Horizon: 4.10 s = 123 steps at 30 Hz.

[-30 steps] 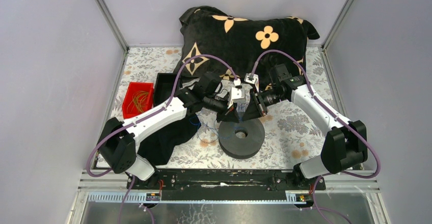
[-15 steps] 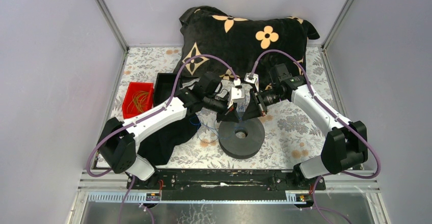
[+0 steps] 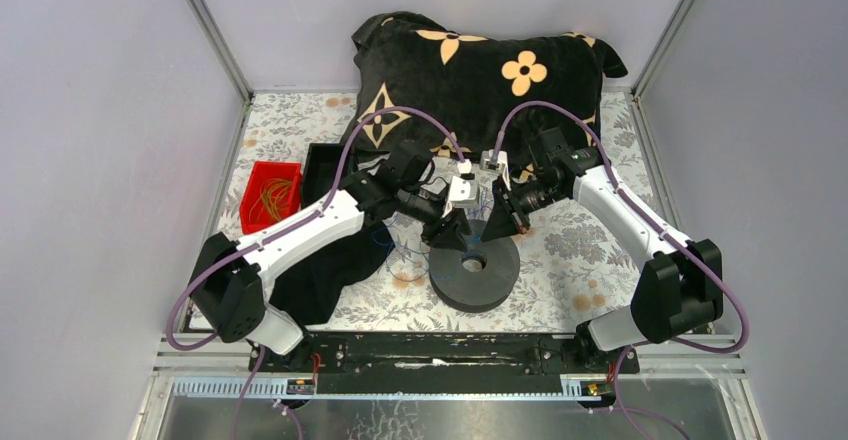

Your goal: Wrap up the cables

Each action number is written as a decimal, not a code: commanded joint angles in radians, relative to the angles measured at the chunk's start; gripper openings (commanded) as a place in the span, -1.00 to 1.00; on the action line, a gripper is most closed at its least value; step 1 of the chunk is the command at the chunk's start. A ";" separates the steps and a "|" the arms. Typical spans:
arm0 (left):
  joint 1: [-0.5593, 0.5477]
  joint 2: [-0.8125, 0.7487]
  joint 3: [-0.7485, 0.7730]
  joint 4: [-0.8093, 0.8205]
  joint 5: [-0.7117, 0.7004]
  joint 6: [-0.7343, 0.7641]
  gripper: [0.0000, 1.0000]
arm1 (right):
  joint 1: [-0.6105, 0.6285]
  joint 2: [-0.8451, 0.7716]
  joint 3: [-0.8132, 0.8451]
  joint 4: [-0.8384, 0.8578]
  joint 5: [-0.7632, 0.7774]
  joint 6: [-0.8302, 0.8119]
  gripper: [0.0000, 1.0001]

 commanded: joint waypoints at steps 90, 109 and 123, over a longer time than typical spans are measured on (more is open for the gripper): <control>0.024 -0.039 -0.061 0.104 -0.179 0.046 -1.00 | -0.194 -0.086 -0.131 0.387 -0.011 0.478 -1.00; 0.101 -0.063 -0.075 0.125 -0.142 0.016 -1.00 | -0.256 -0.133 -0.081 0.354 0.145 0.435 -1.00; 0.116 -0.059 -0.084 0.127 -0.137 0.023 -1.00 | -0.279 -0.131 -0.057 0.271 0.138 0.340 -1.00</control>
